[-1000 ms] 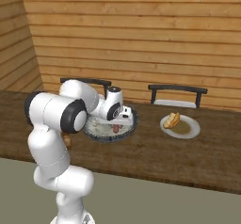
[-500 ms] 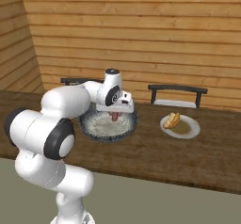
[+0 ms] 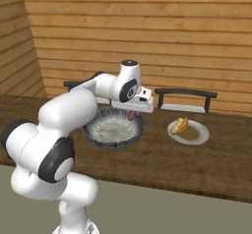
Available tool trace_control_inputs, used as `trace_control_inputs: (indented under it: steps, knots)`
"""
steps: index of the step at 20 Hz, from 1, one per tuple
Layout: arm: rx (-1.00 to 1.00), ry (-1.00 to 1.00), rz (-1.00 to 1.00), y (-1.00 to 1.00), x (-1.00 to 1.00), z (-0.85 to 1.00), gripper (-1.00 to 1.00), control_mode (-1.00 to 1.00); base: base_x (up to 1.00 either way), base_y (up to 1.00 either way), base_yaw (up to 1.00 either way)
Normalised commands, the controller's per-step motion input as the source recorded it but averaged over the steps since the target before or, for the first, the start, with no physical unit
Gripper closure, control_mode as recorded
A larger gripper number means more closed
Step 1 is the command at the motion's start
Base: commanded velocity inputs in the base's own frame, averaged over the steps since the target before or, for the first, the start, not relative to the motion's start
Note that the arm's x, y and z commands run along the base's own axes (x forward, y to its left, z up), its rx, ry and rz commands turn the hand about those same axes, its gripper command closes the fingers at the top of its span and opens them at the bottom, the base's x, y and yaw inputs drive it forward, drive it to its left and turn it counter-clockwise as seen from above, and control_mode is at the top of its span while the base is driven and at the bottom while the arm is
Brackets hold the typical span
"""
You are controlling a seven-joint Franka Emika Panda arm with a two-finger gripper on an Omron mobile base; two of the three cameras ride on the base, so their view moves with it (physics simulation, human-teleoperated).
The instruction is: Place one bun and one sausage from the bowl on each plate.
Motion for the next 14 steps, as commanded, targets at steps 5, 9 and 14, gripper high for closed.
trace_control_inputs:
  steps: [5,9,14]
  knots:
    - [0.0,0.0,-0.25,-0.76,-0.3,0.27,1.0,-1.0,0.0,0.0,0.0]
    - [0.0,0.0,-0.23,-0.83,-0.19,0.1,1.0,-1.0,0.0,0.0,0.0]
    - [0.0,-0.03,-0.13,-0.79,-0.04,0.0,1.0,-1.0,0.0,0.0,0.0]
